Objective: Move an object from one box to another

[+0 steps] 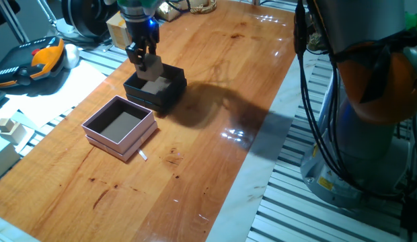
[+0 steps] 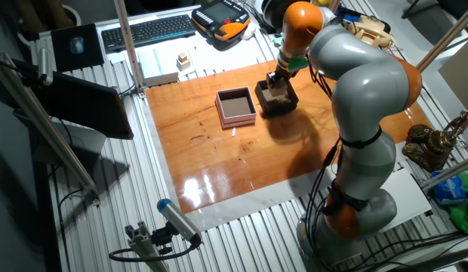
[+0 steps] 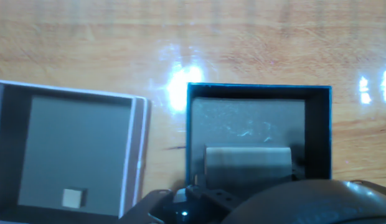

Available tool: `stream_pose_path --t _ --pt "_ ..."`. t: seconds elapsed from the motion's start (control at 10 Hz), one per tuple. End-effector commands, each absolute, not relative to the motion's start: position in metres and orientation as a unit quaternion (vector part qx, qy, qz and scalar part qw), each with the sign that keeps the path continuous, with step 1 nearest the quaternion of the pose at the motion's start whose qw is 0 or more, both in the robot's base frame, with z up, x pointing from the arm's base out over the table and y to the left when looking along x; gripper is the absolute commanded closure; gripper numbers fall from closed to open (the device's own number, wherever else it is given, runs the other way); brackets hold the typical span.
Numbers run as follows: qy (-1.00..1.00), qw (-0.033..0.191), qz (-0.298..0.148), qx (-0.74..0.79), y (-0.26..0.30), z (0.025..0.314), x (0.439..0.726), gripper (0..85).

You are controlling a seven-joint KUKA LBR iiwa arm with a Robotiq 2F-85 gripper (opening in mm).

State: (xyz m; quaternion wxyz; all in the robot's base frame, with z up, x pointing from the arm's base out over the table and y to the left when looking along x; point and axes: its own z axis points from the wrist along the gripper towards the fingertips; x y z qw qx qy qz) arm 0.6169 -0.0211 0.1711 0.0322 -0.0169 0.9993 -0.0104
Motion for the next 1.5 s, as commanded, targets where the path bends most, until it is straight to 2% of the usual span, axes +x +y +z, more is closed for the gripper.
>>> stream_pose_path --t 0.0,0.9,1.3,1.4 --pt "0.999 0.033 -0.010 -0.014 -0.018 0.172 0.617 85.0" --pt "0.999 0.031 -0.007 0.016 0.036 0.164 0.603 85.0" --pt "0.999 0.034 -0.012 0.012 0.037 0.163 0.603 85.0" --pt "1.000 0.026 -0.009 -0.006 0.037 0.163 0.603 85.0"
